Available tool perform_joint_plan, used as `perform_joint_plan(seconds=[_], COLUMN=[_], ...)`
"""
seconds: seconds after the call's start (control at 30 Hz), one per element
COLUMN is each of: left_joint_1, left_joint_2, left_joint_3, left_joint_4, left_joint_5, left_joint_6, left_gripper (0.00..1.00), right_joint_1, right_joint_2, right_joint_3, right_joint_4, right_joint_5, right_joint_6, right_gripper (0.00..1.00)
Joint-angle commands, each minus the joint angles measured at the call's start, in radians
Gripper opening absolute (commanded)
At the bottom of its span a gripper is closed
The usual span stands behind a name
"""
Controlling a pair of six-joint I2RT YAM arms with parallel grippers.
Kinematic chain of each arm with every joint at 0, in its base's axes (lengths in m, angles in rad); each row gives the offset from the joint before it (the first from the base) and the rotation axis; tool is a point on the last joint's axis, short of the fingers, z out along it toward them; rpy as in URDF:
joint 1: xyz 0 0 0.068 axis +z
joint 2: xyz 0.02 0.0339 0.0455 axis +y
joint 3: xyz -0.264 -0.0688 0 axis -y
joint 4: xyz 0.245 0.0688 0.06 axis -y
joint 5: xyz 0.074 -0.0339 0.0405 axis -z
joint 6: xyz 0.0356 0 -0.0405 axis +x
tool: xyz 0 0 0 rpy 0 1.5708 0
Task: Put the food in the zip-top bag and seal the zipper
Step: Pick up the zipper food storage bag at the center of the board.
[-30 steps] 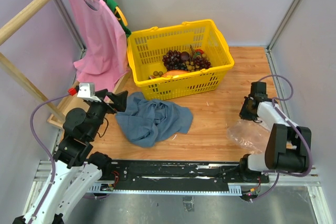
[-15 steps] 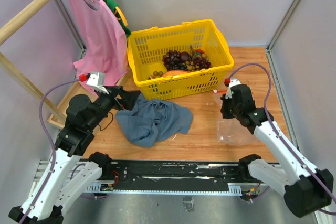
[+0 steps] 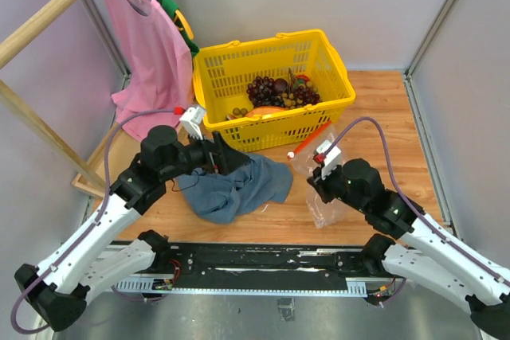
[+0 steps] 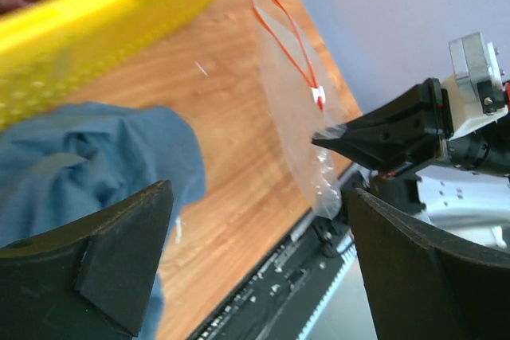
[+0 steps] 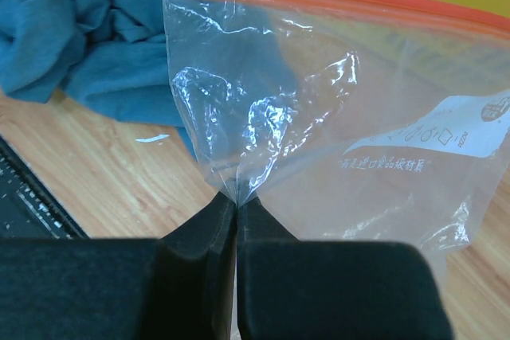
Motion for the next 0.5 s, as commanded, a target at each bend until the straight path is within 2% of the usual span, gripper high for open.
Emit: perform_joint_plan(seconds=[0.0, 0.23, 0.47], left_joint_1=[-0.120, -0.176, -0.253], left_joint_2=[0.050, 0.122, 0.230], left_joint_3=[0.047, 0.063, 0.062], left_joint_4=[0.043, 0.117, 0.141], left_joint_5=[-0.061, -0.066, -0.107], left_joint_6=[-0.059, -0.118, -0.144], left_gripper=[0.94, 0.91, 0.84], right_joint_1=[0.115, 0.282, 0.359], right_joint_2=[-0.022, 0.011, 0.063], right_joint_3=[-0.023, -0.045, -0.047], right_joint_4=[0.097, 0.186, 0.247], right_joint_5=[0.050, 0.134, 0.170], right_joint_6=[-0.085, -0.144, -0.157], right_gripper=[0.01, 0.01, 0.01])
